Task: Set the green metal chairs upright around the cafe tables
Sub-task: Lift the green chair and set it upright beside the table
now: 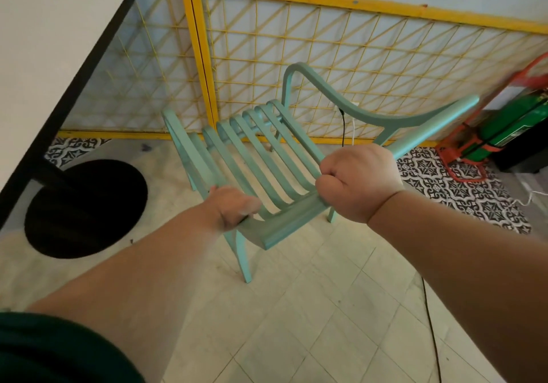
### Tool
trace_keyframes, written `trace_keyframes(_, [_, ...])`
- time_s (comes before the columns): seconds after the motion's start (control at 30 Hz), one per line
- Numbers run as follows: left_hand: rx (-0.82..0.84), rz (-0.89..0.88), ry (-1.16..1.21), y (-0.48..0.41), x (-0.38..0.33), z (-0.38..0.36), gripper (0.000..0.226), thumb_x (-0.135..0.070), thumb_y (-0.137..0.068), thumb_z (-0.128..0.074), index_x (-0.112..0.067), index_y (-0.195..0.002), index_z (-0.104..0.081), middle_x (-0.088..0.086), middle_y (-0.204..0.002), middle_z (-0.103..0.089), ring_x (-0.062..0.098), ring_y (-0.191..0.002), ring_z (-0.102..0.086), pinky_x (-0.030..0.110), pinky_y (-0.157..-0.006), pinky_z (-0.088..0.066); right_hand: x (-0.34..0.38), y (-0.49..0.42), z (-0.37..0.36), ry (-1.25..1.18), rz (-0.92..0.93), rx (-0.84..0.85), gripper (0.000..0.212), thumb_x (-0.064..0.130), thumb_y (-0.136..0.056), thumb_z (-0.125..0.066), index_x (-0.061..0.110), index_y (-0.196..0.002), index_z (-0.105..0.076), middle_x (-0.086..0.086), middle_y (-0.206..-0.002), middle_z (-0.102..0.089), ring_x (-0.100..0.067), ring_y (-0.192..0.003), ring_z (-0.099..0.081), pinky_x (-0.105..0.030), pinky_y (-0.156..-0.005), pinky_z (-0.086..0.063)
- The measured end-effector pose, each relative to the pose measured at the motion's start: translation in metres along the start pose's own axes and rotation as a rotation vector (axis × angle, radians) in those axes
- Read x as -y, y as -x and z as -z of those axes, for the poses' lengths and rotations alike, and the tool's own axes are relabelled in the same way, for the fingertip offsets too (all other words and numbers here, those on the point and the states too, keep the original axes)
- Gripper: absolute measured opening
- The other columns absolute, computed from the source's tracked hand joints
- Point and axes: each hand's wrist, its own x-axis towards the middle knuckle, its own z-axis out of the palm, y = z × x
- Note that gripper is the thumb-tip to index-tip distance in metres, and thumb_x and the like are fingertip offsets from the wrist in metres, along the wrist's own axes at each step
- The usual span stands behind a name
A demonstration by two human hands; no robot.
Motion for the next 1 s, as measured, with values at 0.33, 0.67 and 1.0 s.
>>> trace_keyframes(0.33, [-0.045,-0.187,-0.356,-0.021,0.011,-0.006,0.045,-0.037,-0.079,-0.034,-0.022,-0.09,-0.075,0.001,-0.113,-0.074,0.021,-0.117,-0.058,0.04,-0.105,-0.03,-0.002,0.004,-0.006,-0.127,-0.089,-0.081,0.04,0.059,-0.074,-0.042,0.025,-0.073,-0.063,0.011,-0.073,-0.06,-0.017,-0.077,-0.055,-0.035,-0.077,-0.04])
trace_keyframes(0.67, [-0.071,-0.281,-0.396,-0.027,0.014,-0.005,0.043,-0.036,-0.062,-0.029,-0.023,-0.072,-0.069,-0.01,-0.083,-0.067,0.016,-0.102,-0.058,0.037,-0.084,-0.024,-0.072,-0.042,0.034,-0.537,-1.143,-0.159,0.093,0.053,-0.083,-0.055,0.009,-0.159,-0.023,-0.013,-0.169,-0.011,-0.032,-0.155,-0.008,-0.055,-0.122,-0.022])
trace_keyframes(1.0, [-0.043,-0.254,-0.272,-0.038,0.02,-0.008,0.027,-0.044,-0.06,-0.033,-0.027,-0.052,-0.053,-0.013,-0.071,-0.053,0.012,-0.089,-0.053,0.04,-0.104,-0.033,-0.074,-0.05,0.01,-0.412,-1.233,-0.009,0.064,0.013,-0.091,-0.053,0.012,-0.153,-0.035,-0.022,-0.167,0.017,-0.035,-0.12,-0.055,-0.042,-0.089,-0.057])
